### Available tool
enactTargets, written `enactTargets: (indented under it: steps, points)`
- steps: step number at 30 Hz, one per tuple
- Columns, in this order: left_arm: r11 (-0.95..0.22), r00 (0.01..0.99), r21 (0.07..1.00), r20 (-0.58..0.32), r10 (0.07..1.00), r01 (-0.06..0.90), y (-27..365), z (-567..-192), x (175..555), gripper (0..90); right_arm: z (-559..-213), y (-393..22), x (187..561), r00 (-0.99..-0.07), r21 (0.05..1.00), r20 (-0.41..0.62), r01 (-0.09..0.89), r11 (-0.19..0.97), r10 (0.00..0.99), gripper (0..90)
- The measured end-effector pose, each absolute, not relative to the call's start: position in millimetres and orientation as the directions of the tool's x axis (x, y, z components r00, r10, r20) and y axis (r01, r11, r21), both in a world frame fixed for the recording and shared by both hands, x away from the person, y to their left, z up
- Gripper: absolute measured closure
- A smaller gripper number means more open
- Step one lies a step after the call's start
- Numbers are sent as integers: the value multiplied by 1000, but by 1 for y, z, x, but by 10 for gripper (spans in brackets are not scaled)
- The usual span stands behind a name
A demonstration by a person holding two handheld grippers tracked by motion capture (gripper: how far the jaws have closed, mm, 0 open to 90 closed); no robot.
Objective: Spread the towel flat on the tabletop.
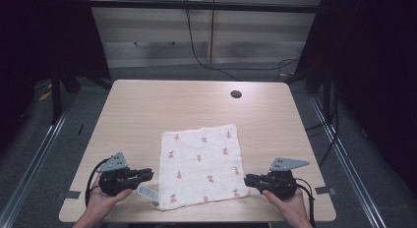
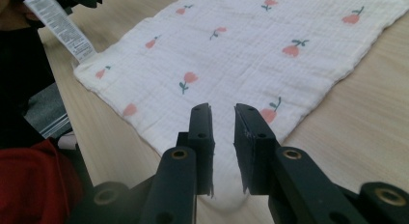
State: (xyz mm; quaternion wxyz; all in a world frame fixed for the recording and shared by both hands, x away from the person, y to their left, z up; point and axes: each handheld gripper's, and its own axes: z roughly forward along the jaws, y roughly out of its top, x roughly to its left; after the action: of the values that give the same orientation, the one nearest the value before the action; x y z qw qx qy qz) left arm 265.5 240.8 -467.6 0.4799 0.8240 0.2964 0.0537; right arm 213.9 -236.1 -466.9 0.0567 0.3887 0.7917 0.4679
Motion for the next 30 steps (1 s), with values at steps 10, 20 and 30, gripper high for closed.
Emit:
enactTargets:
  steps: [10,20,30]
  points:
    - [-340,782,817,-199,591,465,229,-459,313,752,-460,-228,266,-685,804,246,540,250,686,757]
    - [-417,783,751,-206,587,511,195,-490,339,734,-476,-203,326,-684,777,210,551,306,698,750]
    - [-436,775,730,-199,600,526,191,-506,345,726,-502,-194,336,-666,702,182,603,378,723,746]
